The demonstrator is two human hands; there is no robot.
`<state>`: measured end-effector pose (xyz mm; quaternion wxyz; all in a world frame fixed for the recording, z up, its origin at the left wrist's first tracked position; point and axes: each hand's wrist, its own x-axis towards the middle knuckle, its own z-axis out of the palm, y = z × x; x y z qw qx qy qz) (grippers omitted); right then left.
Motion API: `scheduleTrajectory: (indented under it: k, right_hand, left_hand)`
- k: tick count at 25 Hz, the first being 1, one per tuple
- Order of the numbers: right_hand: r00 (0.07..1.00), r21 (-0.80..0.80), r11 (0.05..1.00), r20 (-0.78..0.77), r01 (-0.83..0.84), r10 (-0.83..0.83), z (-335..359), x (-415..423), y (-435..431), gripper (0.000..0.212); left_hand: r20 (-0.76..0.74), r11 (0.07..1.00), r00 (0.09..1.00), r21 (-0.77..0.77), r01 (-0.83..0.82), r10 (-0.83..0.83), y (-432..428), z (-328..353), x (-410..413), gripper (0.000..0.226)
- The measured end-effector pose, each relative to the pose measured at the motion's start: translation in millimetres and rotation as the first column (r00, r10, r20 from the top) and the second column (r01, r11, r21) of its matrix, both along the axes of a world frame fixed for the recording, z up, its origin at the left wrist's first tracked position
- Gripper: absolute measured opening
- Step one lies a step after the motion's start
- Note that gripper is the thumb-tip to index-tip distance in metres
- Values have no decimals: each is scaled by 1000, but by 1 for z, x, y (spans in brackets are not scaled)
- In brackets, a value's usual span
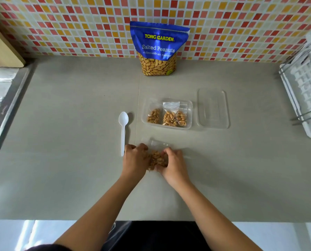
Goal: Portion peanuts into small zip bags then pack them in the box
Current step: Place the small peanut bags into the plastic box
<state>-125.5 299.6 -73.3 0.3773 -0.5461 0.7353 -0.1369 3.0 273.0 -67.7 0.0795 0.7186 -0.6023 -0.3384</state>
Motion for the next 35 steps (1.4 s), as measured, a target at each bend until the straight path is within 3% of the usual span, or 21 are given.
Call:
scheduleTrajectory:
  k: [4, 9, 12, 17, 22, 25, 29, 35]
  right_hand:
    - [991, -37, 996, 108, 79, -75, -11, -3, 8, 38]
    - [919, -249, 920, 332, 304, -213, 8, -23, -9, 35]
    - [934, -363, 878, 290, 311, -211, 23, -49, -60, 37]
    - [998, -144, 988, -3, 62, -64, 27, -62, -124, 50]
    - [978, -52, 987, -154, -151, 141, 26, -64, -132, 57]
    - [934, -30, 956, -227, -291, 277, 25, -65, -132, 58]
    - [848, -44, 924, -415, -381, 330, 24, -63, -130, 46]
    - [729, 7, 838, -489, -546, 479, 20, -68, -133, 53]
  left_hand:
    - [-129, 1000, 992, -3, -14, 14, 4, 3, -2, 30]
    - [-326, 985, 944, -146, -96, 43, -12, 31, -6, 28]
    - [-411, 972, 908, -165, -167, 86, -62, 46, -15, 34]
    - [-282, 996, 959, -81, -45, 20, -118, 35, -39, 40]
    - [-76, 990, 989, -77, 118, -123, -118, 16, -48, 39]
    - [33, 972, 981, -139, 192, -189, -106, 13, -51, 34]
    - [263, 915, 914, -182, 360, -308, -103, 2, -50, 36]
    - [306, 888, 880, -169, 427, -364, -106, -2, -45, 39]
